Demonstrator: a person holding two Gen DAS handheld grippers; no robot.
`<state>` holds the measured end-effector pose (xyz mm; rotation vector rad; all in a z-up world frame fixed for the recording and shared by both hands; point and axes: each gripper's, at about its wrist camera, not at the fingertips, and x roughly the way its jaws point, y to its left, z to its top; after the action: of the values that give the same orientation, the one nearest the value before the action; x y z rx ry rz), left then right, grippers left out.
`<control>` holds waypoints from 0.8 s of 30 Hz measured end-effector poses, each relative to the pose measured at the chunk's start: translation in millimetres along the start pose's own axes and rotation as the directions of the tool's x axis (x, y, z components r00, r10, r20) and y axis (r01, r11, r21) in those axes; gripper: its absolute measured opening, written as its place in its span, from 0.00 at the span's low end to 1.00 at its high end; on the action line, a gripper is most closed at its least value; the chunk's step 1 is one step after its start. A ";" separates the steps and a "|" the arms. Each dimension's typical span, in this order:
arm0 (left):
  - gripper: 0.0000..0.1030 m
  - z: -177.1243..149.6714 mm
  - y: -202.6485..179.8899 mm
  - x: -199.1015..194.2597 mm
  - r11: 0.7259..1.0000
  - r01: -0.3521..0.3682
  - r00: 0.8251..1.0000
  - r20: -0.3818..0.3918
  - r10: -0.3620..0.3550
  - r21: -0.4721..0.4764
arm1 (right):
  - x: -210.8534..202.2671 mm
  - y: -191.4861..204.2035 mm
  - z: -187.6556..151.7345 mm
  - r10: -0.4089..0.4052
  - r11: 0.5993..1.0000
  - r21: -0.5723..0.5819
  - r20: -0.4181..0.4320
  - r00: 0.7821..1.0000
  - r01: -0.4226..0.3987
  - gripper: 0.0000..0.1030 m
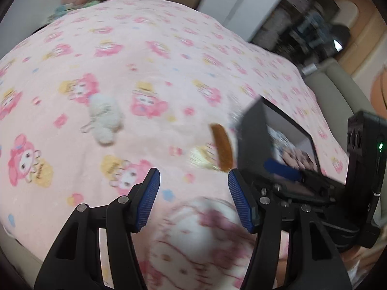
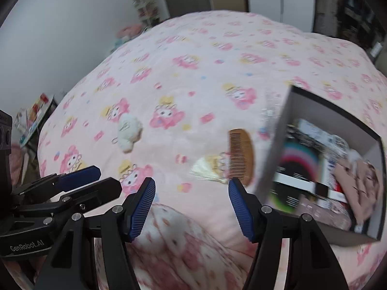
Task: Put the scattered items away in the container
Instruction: 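Grasp the white plush keychain with the left gripper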
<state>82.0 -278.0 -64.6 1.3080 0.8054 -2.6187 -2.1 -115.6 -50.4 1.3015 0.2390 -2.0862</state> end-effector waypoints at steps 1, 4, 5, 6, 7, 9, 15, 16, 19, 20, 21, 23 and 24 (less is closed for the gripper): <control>0.58 1.3 10.2 2.0 1.000 -0.002 1.000 0.007 0.002 -0.030 | 9.1 3.2 2.2 0.024 1.000 -0.005 -0.021 0.999 -0.024 0.58; 0.58 5.7 38.2 10.7 0.994 -0.043 0.999 0.022 0.045 -0.103 | 34.5 7.5 7.0 0.040 0.999 -0.007 -0.066 0.997 -0.041 0.58; 0.58 7.3 45.7 14.1 0.992 -0.056 0.998 0.022 0.059 -0.115 | 41.5 7.3 9.4 0.025 1.000 -0.003 -0.080 0.997 -0.026 0.58; 0.58 8.2 56.4 18.5 0.988 -0.067 0.997 0.019 0.071 -0.136 | 50.3 7.4 12.9 0.020 1.000 -0.002 -0.093 0.995 -0.020 0.58; 0.58 9.3 65.3 22.7 0.986 -0.071 0.997 0.013 0.074 -0.153 | 55.3 7.3 16.1 0.025 1.000 -0.001 -0.102 0.995 -0.025 0.58; 0.58 11.6 84.8 32.4 0.979 -0.081 0.997 -0.003 0.082 -0.189 | 70.4 11.2 26.0 0.037 0.999 -0.014 -0.127 0.991 -0.039 0.58; 0.58 21.7 123.7 61.5 0.959 -0.088 0.996 -0.025 0.084 -0.269 | 115.4 32.8 54.9 0.025 0.994 -0.102 -0.182 0.983 -0.044 0.58; 0.58 23.9 128.4 66.5 0.955 -0.093 0.996 -0.023 0.091 -0.280 | 125.0 37.2 58.9 0.025 0.992 -0.117 -0.195 0.980 -0.048 0.58; 0.58 30.9 137.2 80.3 0.951 -0.080 0.997 -0.021 0.077 -0.299 | 145.5 45.8 63.6 0.023 0.986 -0.156 -0.233 0.972 -0.060 0.58; 0.58 33.8 139.7 84.5 0.950 -0.074 0.997 -0.017 0.072 -0.304 | 149.6 46.9 64.3 0.024 0.985 -0.163 -0.241 0.970 -0.065 0.58; 0.58 36.3 142.1 89.3 0.949 -0.071 0.997 -0.018 0.069 -0.309 | 153.1 47.2 65.1 0.024 0.984 -0.168 -0.246 0.969 -0.067 0.58; 0.58 41.6 147.6 101.9 0.945 -0.079 0.997 -0.027 0.074 -0.319 | 158.0 45.5 66.5 0.028 0.984 -0.165 -0.256 0.966 -0.072 0.58; 0.58 43.1 150.1 107.0 0.943 -0.081 0.997 -0.032 0.074 -0.324 | 159.8 43.8 67.2 0.031 0.984 -0.159 -0.259 0.965 -0.074 0.58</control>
<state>32.4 -413.1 -187.4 1.2434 1.1079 -2.2903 -70.5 -250.3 -146.0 1.4553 0.4764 -1.8083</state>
